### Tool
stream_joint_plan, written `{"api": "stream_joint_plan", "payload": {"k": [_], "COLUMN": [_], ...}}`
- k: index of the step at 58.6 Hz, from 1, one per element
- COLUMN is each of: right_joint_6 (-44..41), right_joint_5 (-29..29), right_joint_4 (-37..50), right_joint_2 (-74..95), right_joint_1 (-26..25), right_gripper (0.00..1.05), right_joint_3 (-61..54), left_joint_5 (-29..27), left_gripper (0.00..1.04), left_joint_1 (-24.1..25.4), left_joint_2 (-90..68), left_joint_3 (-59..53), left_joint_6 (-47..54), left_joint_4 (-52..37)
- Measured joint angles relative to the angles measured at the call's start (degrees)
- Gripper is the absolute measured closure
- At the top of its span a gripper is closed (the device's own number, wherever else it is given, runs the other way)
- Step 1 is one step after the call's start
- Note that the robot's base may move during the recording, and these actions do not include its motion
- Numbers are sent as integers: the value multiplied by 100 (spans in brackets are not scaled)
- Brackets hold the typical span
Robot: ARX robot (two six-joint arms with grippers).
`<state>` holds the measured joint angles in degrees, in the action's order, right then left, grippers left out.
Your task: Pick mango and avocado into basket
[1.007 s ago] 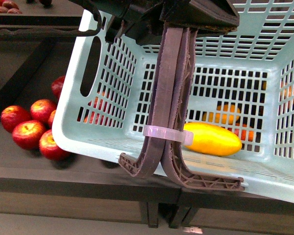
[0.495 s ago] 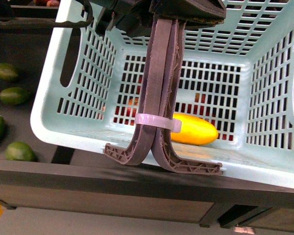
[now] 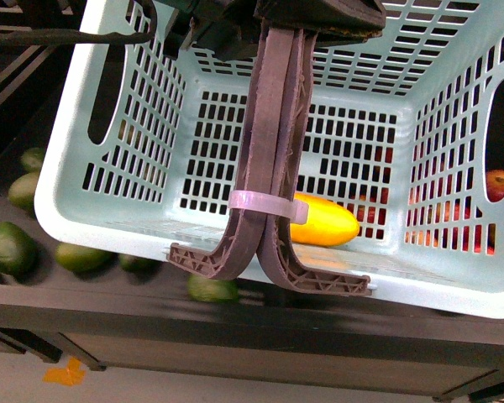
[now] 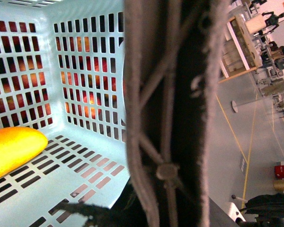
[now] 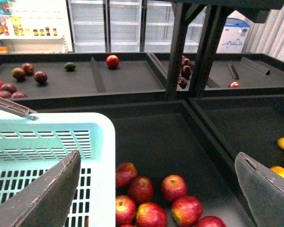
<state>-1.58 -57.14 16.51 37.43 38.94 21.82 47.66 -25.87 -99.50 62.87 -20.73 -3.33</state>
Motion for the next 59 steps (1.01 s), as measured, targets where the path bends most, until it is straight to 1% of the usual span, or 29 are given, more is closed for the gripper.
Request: {"api": "stream_joint_plan", "payload": {"k": [17, 59], "right_joint_6": [0, 0], "right_joint_5": [-2, 17], "right_joint_4": [0, 0], "right_joint_2": [-2, 15], "right_joint_1": [2, 0], "right_gripper": [9, 9], "right_joint_3": [0, -4], "left_joint_5": [72, 31], "left_gripper": [99, 99], "left_joint_1": [-2, 15], "left_joint_2": [0, 0], "left_joint_3": [9, 9], "left_joint_6": [-9, 2], "left_joint_4": [-2, -2]}}
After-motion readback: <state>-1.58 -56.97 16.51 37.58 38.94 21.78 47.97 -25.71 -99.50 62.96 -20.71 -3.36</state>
